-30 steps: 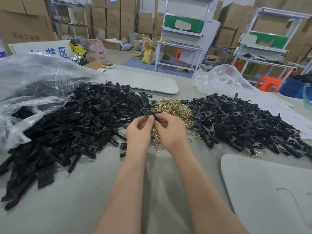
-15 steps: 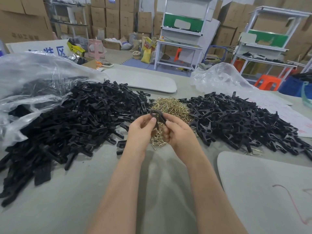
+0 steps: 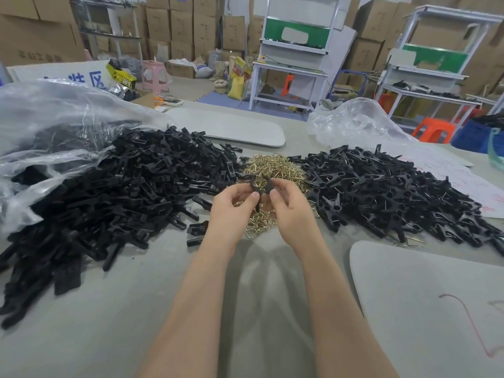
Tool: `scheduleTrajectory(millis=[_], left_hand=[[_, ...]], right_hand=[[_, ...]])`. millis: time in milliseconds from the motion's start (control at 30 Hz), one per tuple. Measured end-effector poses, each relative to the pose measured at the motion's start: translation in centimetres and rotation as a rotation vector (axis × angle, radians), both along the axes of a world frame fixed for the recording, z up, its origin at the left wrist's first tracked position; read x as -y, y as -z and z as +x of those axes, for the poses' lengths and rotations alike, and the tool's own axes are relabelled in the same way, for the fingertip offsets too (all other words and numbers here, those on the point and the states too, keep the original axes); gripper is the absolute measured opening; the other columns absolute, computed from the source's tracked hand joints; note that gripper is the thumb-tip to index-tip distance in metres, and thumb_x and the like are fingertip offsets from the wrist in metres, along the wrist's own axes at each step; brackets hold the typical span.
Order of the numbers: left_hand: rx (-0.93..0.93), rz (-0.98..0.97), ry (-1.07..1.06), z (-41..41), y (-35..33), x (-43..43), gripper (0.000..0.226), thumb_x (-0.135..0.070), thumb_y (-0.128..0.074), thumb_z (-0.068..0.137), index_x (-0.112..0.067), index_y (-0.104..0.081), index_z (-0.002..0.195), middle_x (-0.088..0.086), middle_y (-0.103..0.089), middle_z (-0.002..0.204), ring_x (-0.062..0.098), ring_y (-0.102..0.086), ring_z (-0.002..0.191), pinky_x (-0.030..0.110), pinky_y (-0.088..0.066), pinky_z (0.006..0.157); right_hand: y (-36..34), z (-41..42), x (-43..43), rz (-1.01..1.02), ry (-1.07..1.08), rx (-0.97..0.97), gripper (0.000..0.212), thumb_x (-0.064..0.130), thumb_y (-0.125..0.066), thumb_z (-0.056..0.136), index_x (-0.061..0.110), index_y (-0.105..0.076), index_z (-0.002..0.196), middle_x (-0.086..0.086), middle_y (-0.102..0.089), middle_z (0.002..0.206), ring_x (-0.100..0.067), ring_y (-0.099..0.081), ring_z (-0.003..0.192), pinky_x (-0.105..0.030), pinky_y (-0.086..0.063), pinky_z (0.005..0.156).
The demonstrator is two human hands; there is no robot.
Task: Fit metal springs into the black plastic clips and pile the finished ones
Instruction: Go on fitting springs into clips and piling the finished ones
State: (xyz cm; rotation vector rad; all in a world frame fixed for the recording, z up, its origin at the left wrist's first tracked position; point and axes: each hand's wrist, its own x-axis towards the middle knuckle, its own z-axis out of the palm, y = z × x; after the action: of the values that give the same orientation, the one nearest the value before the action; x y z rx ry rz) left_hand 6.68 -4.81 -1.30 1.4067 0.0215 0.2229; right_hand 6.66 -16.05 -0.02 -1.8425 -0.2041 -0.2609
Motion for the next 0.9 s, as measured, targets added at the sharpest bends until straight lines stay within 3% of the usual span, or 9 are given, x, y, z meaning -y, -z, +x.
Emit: scheduleTrajectory(millis=[133,333,533,733,900], left_hand=[[0.018,0.011,-0.012,-0.04,0.04,-0.07,0.022,-0.008,-0.063,0.089,-0.030,-0.062,0.085,-0.006,-0.066,0.085,0.004,-0.062,0.080,0.021,-0.052,0.075],[0.005,-0.030,0.000,0.10,0.07,-0.01,0.020,-0.008,-0.066,0.087,-0.028,-0.064,0.083,-0.001,-0.065,0.084,0.010,-0.062,0.077,0.022,-0.051,0.071],[-0.012,-0.029,0.013,0.04,0.05,0.10,0.015,-0.010,-0.064,0.089,-0.024,-0.066,0.087,0.005,-0.068,0.091,0.012,-0.063,0.078,0.026,-0.053,0.076],[-0.041,-0.117,0.058,-0.14,-0.20,-0.06,0.013,-0.009,-0.063,0.089,-0.020,-0.067,0.086,0.000,-0.068,0.080,0.006,-0.063,0.069,0.019,-0.052,0.066],[-0.096,-0.362,0.189,-0.56,-0.83,-0.37,0.009,-0.003,-0.062,0.088,-0.010,-0.064,0.092,-0.001,-0.073,0.072,0.008,-0.070,0.070,0.016,-0.054,0.064]], right_hand=[[0.26,-0.06,-0.21,-0.004,0.021,0.024,0.012,0.008,-0.050,0.096,0.017,-0.054,0.103,-0.003,-0.066,0.100,-0.018,-0.064,0.098,-0.031,-0.050,0.086],[0.25,0.16,-0.06,0.001,0.090,0.058,0.013,0.008,-0.056,0.093,0.011,-0.066,0.101,-0.004,-0.069,0.093,-0.018,-0.064,0.090,-0.040,-0.052,0.089],[0.10,0.10,0.13,0.198,0.081,0.021,0.017,0.003,-0.057,0.092,0.020,-0.063,0.090,-0.010,-0.070,0.096,-0.025,-0.067,0.096,-0.044,-0.052,0.093],[-0.03,-0.07,0.16,0.211,0.034,-0.009,0.022,0.003,-0.059,0.091,0.023,-0.066,0.085,-0.009,-0.071,0.092,-0.024,-0.067,0.093,-0.042,-0.052,0.093],[-0.49,-0.22,0.42,0.259,-0.011,-0.052,0.023,0.003,-0.055,0.093,0.020,-0.068,0.085,-0.003,-0.069,0.083,-0.017,-0.063,0.082,-0.034,-0.053,0.083]])
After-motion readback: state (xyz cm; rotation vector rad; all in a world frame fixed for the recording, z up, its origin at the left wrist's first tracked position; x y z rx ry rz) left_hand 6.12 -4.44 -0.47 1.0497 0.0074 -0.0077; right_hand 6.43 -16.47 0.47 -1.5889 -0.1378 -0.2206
